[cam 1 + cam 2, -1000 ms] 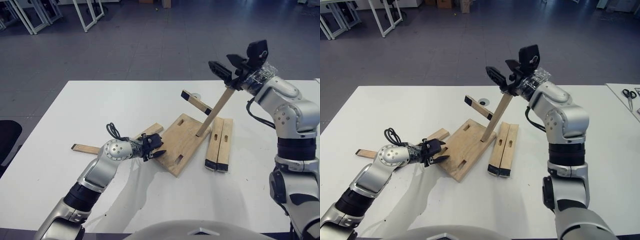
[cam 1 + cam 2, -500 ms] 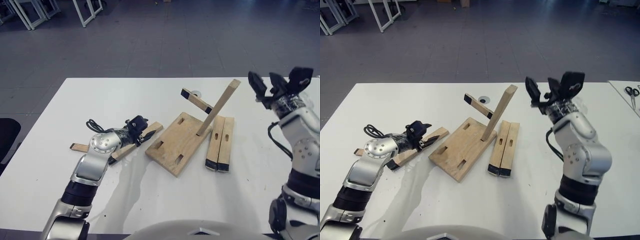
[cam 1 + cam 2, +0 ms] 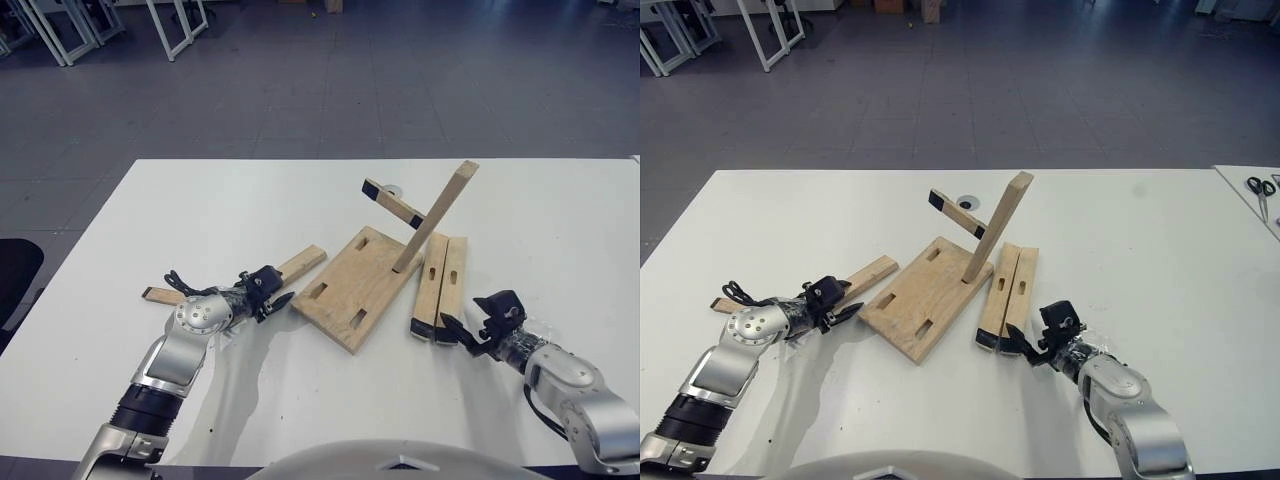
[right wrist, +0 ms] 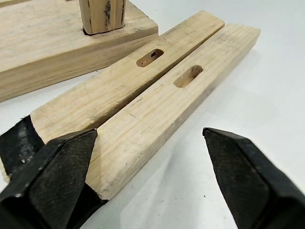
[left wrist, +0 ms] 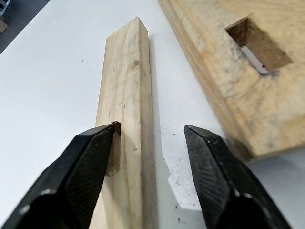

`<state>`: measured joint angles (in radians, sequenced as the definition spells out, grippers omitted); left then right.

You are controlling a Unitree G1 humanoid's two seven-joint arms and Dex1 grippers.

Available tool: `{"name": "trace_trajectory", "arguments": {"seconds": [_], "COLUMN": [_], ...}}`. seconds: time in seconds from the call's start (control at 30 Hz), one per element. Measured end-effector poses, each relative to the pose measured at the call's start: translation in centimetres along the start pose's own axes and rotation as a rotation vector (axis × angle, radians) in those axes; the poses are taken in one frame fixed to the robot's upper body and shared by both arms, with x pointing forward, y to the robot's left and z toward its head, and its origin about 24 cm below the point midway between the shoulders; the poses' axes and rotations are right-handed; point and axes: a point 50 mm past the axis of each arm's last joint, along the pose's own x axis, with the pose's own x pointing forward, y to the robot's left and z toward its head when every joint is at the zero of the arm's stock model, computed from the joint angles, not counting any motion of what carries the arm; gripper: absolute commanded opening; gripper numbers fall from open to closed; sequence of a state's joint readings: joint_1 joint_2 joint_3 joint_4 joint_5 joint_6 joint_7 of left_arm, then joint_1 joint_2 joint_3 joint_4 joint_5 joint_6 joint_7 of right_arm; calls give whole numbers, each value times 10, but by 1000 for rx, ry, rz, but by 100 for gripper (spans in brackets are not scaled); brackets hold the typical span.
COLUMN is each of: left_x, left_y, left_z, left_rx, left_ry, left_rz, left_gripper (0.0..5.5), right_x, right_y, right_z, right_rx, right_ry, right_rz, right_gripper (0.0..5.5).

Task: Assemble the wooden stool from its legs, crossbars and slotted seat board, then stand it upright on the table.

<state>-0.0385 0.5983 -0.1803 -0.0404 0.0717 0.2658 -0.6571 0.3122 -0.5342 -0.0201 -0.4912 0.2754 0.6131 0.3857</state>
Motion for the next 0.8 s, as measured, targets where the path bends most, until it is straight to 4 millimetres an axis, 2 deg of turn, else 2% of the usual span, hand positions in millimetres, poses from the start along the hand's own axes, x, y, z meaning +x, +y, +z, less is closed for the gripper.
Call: {"name": "trace_trajectory", "arguments": {"seconds": [0.13, 0.23, 0.33, 0.4, 0.47, 0.53, 0.63, 0.8], "left_x": [-1, -1, -1, 0, 0, 1, -1, -5], "left_y": [-2, -5, -9, -11, -13, -17, -25, -34], "left_z": [-1, -1, 1, 2, 3, 6, 10, 15], "left_rx": [-4, -6, -13, -12, -11, -8, 7, 25], "left_ry": [1, -3, -14, -18, -21, -27, -30, -15], "left_rz": [6, 7, -2, -11, -26, -59, -120, -180], "left_gripper": [273, 273, 273, 273, 273, 273, 273, 273], "right_x": [-7, -16, -17, -16, -14, -9, -13, -13], "right_y": [-8, -32, -44, -39, -31, -22, -3, 19], "right_z": [0, 4, 32, 48, 50, 33, 2, 8], "right_rx": [-76, -152, -218, -235, -163, -8, 179, 207], "right_ry": [21, 22, -92, -153, -164, -91, 53, 55], "right_rz": [-12, -94, -133, -126, -126, -150, -214, -217], "right_gripper": [410, 410, 410, 410, 410, 410, 410, 410]}}
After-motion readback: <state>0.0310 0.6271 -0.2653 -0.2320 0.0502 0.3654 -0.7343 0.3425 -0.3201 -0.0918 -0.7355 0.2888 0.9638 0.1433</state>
